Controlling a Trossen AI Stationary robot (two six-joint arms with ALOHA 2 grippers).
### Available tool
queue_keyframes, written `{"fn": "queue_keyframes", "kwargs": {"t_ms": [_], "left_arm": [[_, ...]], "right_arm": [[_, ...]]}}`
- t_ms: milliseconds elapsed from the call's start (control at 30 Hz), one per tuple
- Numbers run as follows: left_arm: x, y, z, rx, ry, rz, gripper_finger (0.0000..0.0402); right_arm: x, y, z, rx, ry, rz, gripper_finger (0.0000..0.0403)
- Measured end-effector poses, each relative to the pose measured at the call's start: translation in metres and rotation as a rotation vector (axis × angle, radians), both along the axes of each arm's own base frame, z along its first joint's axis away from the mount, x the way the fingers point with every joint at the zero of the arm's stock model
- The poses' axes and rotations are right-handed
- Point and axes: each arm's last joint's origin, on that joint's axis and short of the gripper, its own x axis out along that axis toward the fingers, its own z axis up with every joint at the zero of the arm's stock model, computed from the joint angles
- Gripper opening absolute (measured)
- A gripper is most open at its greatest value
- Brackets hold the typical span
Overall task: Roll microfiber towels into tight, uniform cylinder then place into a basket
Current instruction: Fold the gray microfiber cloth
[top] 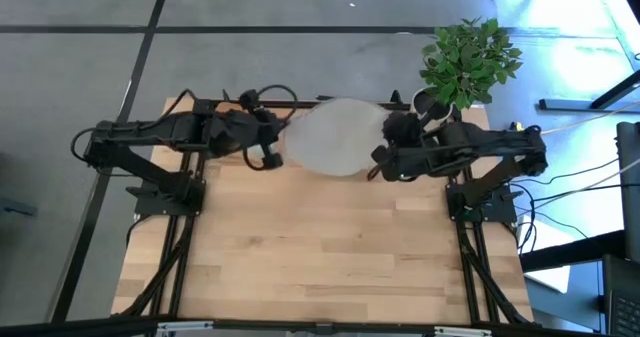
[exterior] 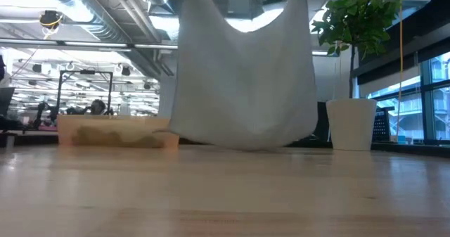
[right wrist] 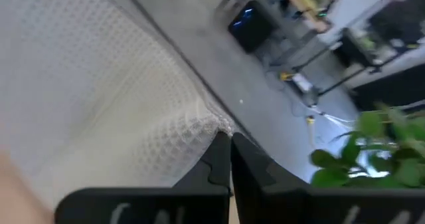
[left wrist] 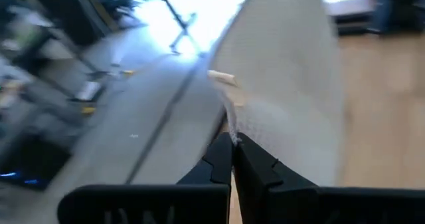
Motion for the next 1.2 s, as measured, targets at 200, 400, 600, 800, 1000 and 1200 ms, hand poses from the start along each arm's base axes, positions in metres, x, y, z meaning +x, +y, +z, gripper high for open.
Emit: {"fn": "queue_keyframes", "kwargs": {"t_ms": [200,400,600,800,1000,1200], "left_arm": [[-0.002,-0.014,-0.016,-0.147,0.109,-0.087,0.0],[-0.001,-0.036,-0.033,-0.284,0.245,-0.179,0.0],[0.004,-0.063,-0.051,-0.405,0.344,-0.215,0.0],[0.021,-0.097,-0.077,-0.438,0.44,-0.228,0.0],[0.038,-0.136,-0.114,-0.436,0.561,-0.219,0.0],[0.047,-0.168,-0.151,-0.439,0.64,-0.172,0.0]], "right_arm": [[0.004,0.018,-0.037,0.148,0.111,0.057,0.0003],[-0.004,0.043,-0.096,0.306,0.248,0.038,0.0003],[-0.022,0.072,-0.135,0.405,0.285,-0.013,0.0003],[-0.033,0.104,-0.161,0.486,0.235,0.056,0.0003],[-0.036,0.133,-0.187,0.593,0.137,0.191,0.0003],[-0.036,0.15,-0.215,0.739,0.09,0.319,0.0003]]}}
